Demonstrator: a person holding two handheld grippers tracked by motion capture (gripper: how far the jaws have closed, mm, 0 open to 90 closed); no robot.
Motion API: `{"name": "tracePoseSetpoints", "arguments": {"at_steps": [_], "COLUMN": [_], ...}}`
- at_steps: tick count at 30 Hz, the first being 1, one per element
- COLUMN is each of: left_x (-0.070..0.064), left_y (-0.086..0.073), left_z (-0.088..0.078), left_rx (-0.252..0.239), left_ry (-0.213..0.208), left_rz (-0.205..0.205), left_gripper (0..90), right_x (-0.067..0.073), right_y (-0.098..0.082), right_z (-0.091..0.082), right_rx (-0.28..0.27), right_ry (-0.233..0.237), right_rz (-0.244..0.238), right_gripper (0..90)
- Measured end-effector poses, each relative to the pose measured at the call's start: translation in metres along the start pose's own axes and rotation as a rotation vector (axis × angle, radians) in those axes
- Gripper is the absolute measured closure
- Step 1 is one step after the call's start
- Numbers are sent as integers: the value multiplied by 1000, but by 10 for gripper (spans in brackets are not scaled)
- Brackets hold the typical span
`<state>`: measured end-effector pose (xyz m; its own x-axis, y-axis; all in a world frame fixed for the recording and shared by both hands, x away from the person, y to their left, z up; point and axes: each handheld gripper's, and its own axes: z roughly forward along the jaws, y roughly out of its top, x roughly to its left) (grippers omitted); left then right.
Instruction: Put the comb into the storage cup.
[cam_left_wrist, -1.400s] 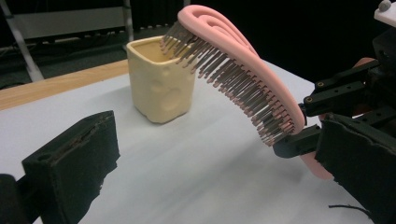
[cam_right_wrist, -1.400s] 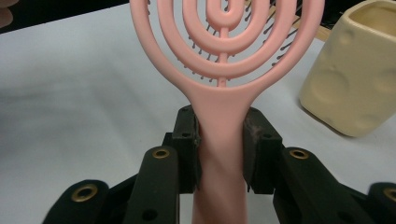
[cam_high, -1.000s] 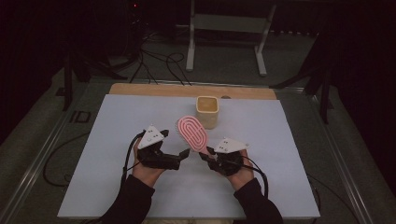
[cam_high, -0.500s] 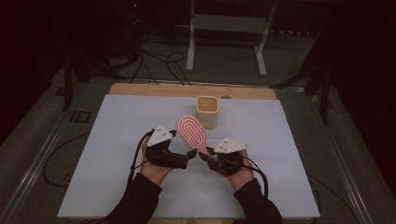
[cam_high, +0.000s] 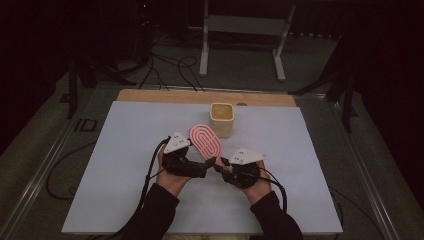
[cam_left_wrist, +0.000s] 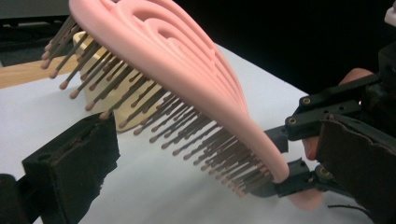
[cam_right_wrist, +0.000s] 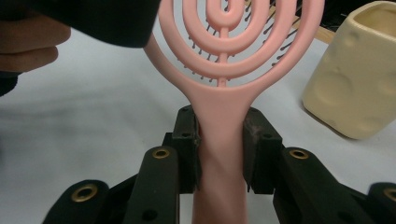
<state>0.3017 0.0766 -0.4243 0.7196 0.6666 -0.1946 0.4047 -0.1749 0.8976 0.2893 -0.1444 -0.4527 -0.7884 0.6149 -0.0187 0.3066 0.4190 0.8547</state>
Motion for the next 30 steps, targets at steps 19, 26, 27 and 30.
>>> {"name": "tracePoseSetpoints", "arguments": {"at_steps": [19, 26, 27, 30], "left_x": [-2, -4, -4, -3], "left_y": [2, 2, 2, 2], "left_z": [14, 15, 16, 16], "left_rx": [22, 18, 14, 13], "left_ry": [-23, 5, 1, -3], "left_rz": [-57, -89, -98, -118], "left_gripper": [59, 225, 245, 328], "right_x": [5, 5, 5, 6], "right_y": [0, 0, 0, 0], "right_z": [2, 2, 2, 2], "right_rx": [1, 3, 4, 2], "right_ry": [4, 1, 0, -1], "right_rz": [-21, -22, -23, -22], "right_gripper": [698, 698, 698, 699]}}
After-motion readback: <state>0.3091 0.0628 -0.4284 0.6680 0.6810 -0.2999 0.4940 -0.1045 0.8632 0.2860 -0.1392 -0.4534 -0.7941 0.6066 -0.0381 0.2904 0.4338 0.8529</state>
